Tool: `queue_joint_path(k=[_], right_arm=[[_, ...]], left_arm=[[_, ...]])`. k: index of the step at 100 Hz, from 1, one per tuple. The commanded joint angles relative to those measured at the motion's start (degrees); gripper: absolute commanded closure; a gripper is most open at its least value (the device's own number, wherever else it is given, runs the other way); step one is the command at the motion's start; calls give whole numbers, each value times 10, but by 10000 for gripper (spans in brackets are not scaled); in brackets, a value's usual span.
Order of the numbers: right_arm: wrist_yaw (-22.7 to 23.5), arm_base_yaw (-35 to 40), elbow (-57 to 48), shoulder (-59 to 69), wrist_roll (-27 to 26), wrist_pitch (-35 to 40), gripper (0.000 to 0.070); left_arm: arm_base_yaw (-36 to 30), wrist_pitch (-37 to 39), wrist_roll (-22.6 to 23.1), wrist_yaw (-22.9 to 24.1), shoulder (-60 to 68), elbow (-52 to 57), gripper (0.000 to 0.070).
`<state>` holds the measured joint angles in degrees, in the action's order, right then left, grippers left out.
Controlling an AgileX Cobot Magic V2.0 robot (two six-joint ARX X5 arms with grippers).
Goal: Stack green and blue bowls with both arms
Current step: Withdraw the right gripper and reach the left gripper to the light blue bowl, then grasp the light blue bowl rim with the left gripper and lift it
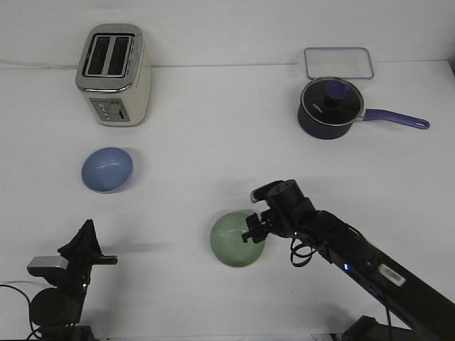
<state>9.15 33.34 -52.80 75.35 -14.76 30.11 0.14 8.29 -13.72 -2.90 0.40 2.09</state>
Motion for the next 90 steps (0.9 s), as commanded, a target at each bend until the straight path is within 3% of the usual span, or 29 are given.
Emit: queue_joint_path(k=[1, 15, 27, 42, 64, 70, 82, 90], right_arm=[[-4, -12, -28, -31, 29, -17, 365], [-13, -58, -33, -101, 57, -58, 365], [-60, -88, -28, -143, 71, -75, 366], [-108, -96, 30, -198, 71, -118, 366], [-111, -96, 149, -270, 62, -172, 366], [-113, -97, 170, -282, 55, -174, 366], [-113, -98, 194, -293, 53, -171, 366], [-113, -98, 198, -293, 54, -170, 366]], left_arm=[[0, 1, -38, 1, 0, 13, 688], [0, -48, -39, 16, 29, 68, 687], [0, -87, -39, 25, 108, 141, 687], [4, -150, -38, 30, 271, 259, 687], [30, -216, 2, 29, 541, 427, 677], [39, -220, 2, 25, 600, 464, 550], [57, -233, 7, 5, 696, 527, 119], [65, -238, 7, 0, 739, 555, 85]])
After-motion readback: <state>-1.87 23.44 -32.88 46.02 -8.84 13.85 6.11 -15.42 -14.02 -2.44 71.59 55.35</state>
